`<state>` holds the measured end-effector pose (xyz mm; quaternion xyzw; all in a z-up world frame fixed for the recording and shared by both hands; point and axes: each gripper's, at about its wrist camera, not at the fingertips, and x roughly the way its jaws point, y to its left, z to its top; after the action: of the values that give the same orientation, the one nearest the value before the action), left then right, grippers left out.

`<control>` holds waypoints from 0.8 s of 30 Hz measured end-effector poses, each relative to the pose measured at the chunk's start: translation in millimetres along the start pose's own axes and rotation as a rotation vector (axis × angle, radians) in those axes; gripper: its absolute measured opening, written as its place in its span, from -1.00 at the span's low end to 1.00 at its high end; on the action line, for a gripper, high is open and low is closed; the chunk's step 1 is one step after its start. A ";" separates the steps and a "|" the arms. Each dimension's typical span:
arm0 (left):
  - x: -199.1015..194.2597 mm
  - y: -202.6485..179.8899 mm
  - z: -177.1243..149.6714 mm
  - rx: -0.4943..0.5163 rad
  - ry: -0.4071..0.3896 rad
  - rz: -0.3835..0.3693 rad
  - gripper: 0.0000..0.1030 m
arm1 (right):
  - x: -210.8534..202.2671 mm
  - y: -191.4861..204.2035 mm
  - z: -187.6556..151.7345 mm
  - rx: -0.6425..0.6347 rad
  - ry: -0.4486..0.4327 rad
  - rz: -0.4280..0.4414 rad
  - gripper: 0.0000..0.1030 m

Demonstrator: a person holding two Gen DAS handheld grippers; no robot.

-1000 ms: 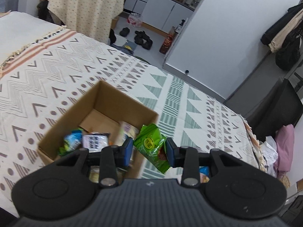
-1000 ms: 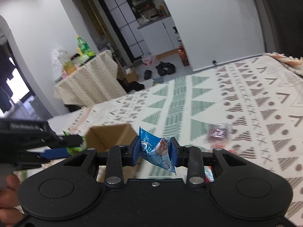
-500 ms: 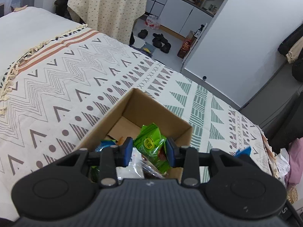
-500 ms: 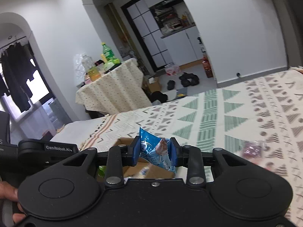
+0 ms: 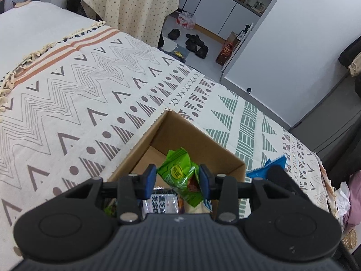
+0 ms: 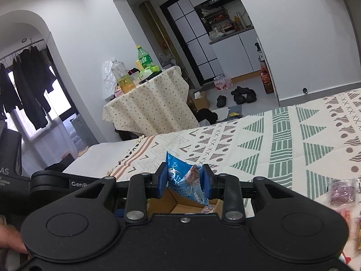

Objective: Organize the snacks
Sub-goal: 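Carry both snacks into the cardboard box and open both grippers, then move both grippers back toward the remaining snacks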

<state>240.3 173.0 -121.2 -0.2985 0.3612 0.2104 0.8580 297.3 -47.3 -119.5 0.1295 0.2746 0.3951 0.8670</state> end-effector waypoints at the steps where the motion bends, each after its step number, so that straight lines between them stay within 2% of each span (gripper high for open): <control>1: 1.1 0.6 1.5 -0.003 -0.004 -0.005 -0.17 | 1.4 -0.3 -0.7 0.002 0.004 -0.003 -0.38; 2: 2.0 0.7 3.3 -0.005 -0.008 -0.013 -0.14 | 2.7 -1.0 -0.8 0.006 0.005 -0.003 -0.38; 4: 3.8 0.4 6.8 -0.009 -0.009 -0.025 0.06 | 4.4 -1.2 -1.7 0.011 0.004 0.004 -0.38; 8: 2.2 2.7 7.7 -0.021 -0.018 -0.003 0.18 | 6.6 0.3 -3.2 0.016 0.003 0.010 -0.38; 10: 0.9 3.8 6.8 -0.019 -0.017 0.014 0.28 | 6.5 2.6 -5.2 0.009 0.008 0.005 -0.27; 11: 0.4 4.6 6.0 -0.020 -0.015 0.024 0.31 | 6.8 4.5 -5.8 0.002 0.007 -0.006 0.09; 12: -0.2 5.6 5.2 -0.022 -0.016 0.031 0.36 | 6.1 5.9 -6.7 -0.002 0.001 -0.018 0.35; 13: -0.8 6.2 4.5 -0.024 -0.016 0.035 0.40 | 3.5 6.5 -7.5 0.000 -0.011 -0.025 0.78; 14: -1.5 6.6 3.0 -0.022 -0.014 0.041 0.42 | 1.4 7.1 -7.3 0.002 -0.021 -0.031 0.93; 21: -5.8 -0.3 -7.2 0.013 0.007 0.106 0.48 | -13.2 3.2 -1.6 0.005 0.054 -0.102 0.93; 24: -14.3 -8.0 -10.6 0.017 -0.003 0.101 0.63 | -23.5 1.3 0.5 0.007 0.079 -0.139 0.96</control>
<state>230.3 158.0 -113.7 -0.2720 0.3763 0.2509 0.8494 284.2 -64.3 -109.8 0.0975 0.3180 0.3380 0.8804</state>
